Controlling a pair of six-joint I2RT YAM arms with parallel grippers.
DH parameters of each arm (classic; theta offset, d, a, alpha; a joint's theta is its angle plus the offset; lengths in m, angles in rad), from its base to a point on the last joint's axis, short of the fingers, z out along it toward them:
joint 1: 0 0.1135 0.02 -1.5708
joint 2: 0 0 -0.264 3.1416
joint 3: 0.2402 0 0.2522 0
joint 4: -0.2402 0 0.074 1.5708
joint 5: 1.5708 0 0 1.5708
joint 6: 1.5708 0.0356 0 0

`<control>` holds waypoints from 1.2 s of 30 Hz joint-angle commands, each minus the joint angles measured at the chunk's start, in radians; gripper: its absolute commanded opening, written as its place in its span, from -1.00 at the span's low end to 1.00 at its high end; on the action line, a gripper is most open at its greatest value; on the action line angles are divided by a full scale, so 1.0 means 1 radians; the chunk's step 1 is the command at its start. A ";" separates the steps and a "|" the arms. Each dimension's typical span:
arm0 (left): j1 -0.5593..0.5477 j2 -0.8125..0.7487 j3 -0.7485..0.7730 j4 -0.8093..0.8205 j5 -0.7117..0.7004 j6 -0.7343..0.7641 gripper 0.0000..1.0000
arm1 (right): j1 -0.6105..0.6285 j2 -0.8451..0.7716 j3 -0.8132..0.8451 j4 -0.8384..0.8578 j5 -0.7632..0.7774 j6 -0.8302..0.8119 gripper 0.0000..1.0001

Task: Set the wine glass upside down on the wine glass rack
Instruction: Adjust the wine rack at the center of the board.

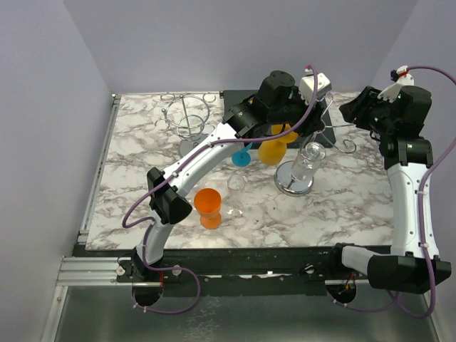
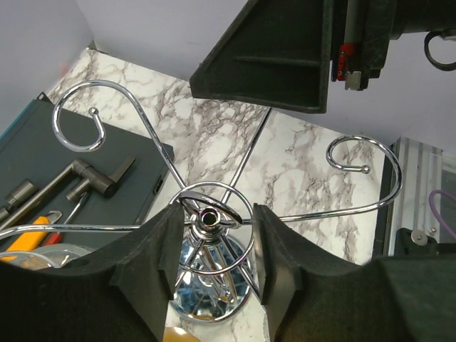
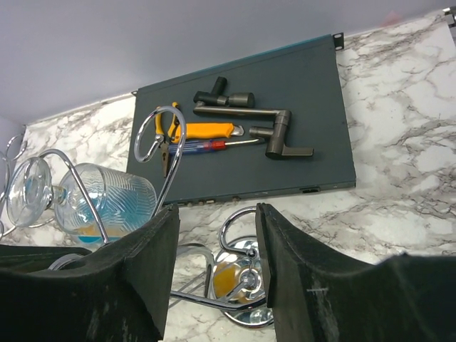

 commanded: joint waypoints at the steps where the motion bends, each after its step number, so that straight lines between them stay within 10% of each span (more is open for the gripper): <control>1: -0.014 -0.001 0.020 0.003 -0.057 -0.005 -0.10 | -0.006 -0.020 -0.005 -0.031 0.044 -0.030 0.03; 28: -0.003 -0.032 -0.013 0.040 -0.112 0.058 -0.59 | -0.005 -0.246 -0.176 -0.097 -0.093 0.029 -0.60; 36: -0.003 -0.091 -0.086 0.040 -0.099 0.071 -0.62 | -0.006 -0.159 0.021 -0.090 -0.101 0.038 -0.05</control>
